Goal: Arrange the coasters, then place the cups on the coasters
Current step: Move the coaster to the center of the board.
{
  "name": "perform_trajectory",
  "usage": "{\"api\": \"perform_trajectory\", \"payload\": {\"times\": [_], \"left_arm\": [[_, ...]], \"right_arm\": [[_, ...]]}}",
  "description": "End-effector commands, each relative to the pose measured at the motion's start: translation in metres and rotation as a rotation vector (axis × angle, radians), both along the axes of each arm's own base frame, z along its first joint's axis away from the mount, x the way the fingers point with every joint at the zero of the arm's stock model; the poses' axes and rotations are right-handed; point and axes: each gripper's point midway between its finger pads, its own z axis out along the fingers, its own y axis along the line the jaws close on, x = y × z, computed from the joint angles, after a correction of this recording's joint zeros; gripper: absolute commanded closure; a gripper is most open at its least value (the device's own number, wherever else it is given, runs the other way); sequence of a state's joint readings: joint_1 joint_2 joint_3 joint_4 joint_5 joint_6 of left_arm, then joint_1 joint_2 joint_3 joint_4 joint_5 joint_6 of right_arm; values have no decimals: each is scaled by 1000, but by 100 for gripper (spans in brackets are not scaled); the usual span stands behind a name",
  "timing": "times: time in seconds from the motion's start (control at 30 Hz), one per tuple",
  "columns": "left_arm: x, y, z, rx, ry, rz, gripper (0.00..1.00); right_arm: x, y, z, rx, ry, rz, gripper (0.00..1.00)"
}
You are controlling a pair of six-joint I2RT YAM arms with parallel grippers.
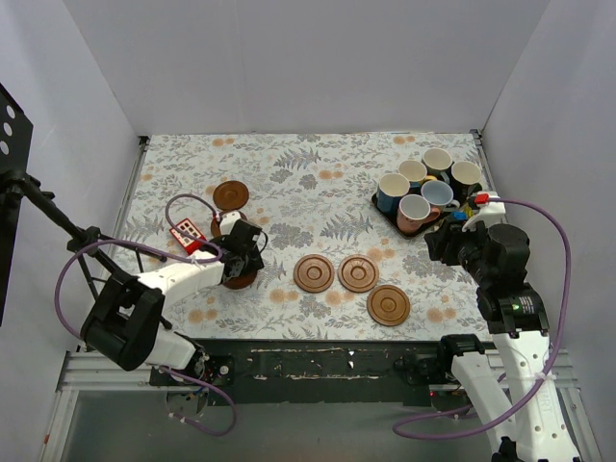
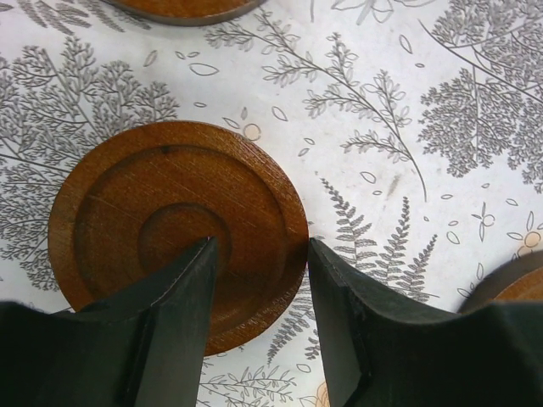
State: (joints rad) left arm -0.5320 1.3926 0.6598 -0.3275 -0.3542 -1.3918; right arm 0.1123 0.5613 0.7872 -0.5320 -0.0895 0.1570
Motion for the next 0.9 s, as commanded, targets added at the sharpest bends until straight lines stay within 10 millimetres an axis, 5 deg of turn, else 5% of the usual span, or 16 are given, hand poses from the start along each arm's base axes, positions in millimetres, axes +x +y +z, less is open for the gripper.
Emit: {"api": "perform_trajectory", "payload": {"times": [0.0,0.87], "left_arm": [[-26,32,-18,76,102,51,55],[16,52,-12,153,64,90,57]], "right_arm": [[-2,1,6,3,-24,10,42],[-3,0,7,-4,-23,6,42]]}}
